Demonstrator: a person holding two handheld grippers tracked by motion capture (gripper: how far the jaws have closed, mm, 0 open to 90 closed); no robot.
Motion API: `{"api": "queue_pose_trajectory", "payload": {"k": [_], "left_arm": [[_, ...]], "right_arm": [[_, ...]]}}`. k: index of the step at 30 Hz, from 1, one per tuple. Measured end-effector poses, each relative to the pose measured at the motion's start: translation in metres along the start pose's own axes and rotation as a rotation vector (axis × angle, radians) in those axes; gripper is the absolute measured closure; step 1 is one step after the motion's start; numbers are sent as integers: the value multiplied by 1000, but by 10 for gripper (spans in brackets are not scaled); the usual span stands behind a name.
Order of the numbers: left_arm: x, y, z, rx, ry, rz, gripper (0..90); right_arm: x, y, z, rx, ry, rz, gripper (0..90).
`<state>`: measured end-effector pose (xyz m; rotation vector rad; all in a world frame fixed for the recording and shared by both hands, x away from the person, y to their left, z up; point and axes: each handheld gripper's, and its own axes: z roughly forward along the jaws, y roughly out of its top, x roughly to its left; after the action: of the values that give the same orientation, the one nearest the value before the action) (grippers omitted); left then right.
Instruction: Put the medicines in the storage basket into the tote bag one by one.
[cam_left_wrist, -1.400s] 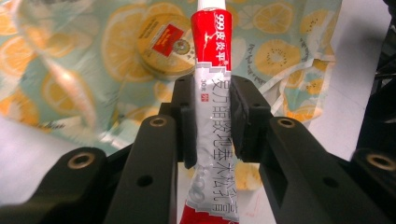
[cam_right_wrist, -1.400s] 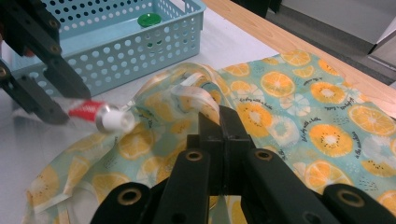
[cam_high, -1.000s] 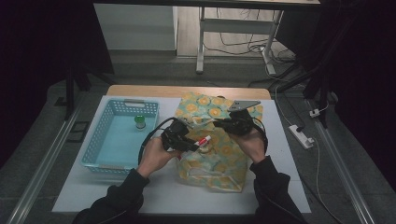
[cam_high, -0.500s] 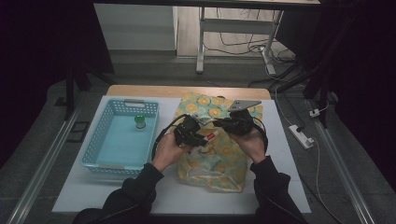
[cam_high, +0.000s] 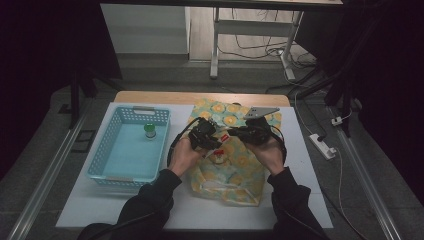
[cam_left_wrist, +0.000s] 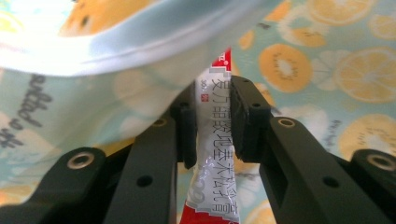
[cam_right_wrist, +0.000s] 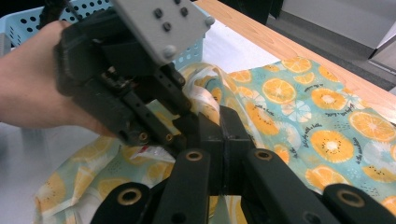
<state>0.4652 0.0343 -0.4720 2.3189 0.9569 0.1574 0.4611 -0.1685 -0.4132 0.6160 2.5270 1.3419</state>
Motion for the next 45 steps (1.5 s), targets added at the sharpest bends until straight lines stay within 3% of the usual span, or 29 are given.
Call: {"api": "queue_pose_trajectory", "payload": {"k": [14,22,32,45], "left_arm": [[19,-1,12,19,65,-52,729],[25,-2,20,39,74,-69,728],[27,-3,18,19,56,-82,704],[17,-7,-5,-15,-11,-56,491]], "right_arm": [[1,-1,3,7,-2,-1,899],[0,-2,6,15,-3,2,899],[-2,-3,5,16,-3,6,899],[-3,-4,4,15,-2,10,899]]}}
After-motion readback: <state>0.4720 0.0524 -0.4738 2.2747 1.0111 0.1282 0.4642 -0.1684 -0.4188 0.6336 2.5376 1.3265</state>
